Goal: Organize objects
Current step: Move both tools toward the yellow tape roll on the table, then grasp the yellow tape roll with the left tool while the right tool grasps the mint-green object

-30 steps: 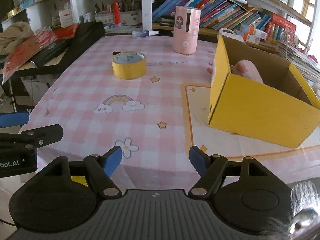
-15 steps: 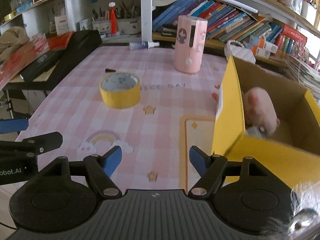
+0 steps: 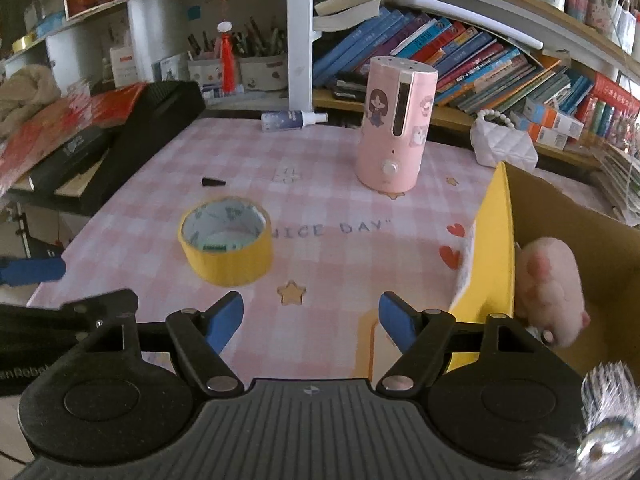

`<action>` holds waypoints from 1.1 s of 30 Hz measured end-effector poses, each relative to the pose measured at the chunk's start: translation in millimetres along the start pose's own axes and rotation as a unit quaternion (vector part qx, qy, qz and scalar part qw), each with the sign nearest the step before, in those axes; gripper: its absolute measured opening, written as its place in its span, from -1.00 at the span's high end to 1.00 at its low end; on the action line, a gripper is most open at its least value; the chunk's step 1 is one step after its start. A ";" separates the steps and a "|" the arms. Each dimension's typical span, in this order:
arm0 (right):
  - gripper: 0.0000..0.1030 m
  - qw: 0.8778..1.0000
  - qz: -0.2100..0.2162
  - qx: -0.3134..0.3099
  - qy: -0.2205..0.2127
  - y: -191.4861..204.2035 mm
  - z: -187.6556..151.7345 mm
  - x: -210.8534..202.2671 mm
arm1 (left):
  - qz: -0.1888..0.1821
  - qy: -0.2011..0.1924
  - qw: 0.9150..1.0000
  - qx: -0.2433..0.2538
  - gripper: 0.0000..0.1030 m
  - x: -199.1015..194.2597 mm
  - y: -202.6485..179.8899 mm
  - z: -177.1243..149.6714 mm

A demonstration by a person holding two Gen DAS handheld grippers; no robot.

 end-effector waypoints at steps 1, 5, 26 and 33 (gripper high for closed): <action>-0.42 1.000 0.003 0.001 -0.002 0.7 3.6 2.7 | 0.003 0.002 1.000 0.002 -0.59 4.4 0.7 2.2; -0.40 1.000 0.007 0.006 -0.005 1.4 18.5 16.8 | 0.002 0.013 1.000 0.013 -0.59 23.5 0.3 8.0; -0.19 0.998 -0.020 0.044 0.030 -37.1 31.2 48.5 | -0.016 0.040 0.994 0.099 -0.83 120.6 -36.0 36.0; -0.23 0.997 -0.053 0.054 0.026 -52.3 32.7 50.7 | -0.036 0.022 0.997 0.071 -0.78 112.8 -32.2 41.1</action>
Point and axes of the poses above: each gripper's, at about its wrist camera, not at the fingertips, and x roughly the way its jaws point, y to its left, z to its top, the point moved 9 cm from there along x, roughly the way its jaws point, and after that the axes turned 12 degrees about x, right-handed, at the moved point
